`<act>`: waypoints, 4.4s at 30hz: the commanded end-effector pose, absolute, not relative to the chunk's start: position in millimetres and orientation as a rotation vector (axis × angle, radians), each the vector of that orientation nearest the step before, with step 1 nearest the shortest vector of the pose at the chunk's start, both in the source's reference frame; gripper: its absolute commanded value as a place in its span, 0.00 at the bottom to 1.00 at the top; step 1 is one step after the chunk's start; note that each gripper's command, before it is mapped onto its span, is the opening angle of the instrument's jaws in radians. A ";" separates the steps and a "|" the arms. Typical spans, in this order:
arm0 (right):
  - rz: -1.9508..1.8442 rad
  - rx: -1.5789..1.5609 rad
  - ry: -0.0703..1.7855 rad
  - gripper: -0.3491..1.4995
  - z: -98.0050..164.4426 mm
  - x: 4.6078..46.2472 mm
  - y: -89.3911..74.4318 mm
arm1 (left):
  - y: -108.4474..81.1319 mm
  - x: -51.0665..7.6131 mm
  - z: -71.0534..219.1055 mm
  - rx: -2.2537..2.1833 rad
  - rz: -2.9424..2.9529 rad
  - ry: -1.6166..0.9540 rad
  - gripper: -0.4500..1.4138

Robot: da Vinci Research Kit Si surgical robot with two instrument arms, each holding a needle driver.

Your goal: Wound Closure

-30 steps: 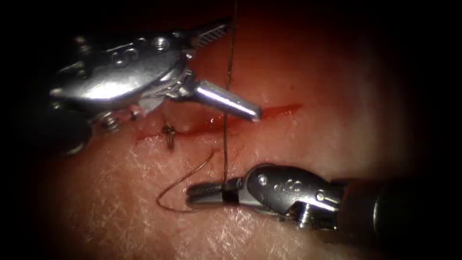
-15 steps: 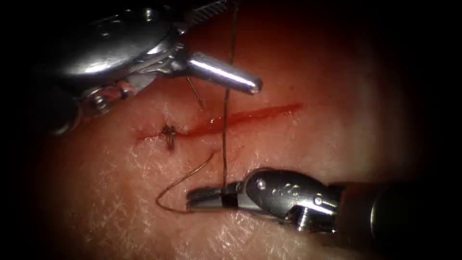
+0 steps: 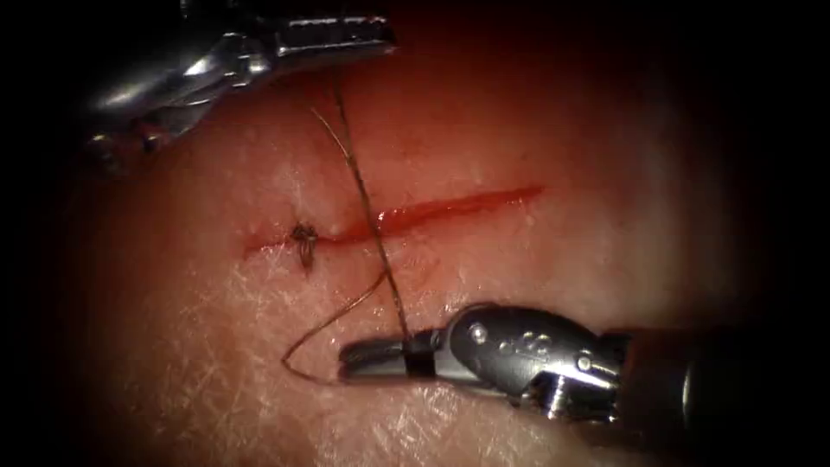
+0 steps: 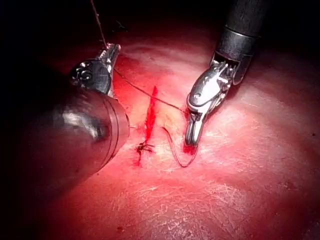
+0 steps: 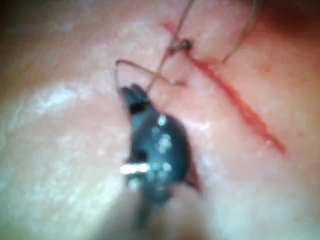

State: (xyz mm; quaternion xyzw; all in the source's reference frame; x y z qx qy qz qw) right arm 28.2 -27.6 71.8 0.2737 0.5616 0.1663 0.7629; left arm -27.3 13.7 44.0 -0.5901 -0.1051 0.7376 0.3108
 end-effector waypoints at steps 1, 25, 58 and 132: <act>0.369 0.605 1.233 0.50 71.1 28.2 -27.8 | 13.7 -27.4 44.7 -1.563 1.955 -0.280 0.00; 0.464 0.531 1.351 0.99 64.2 20.5 -22.0 | 9.0 -25.0 42.0 -1.678 1.951 -0.349 0.00; 0.305 0.540 1.367 0.00 69.0 32.6 -23.0 | 9.2 -29.6 50.2 -1.923 1.981 -0.184 0.00; 0.434 0.400 1.433 0.49 69.9 35.4 -22.6 | 10.8 -30.1 51.1 -1.934 2.055 -0.232 0.00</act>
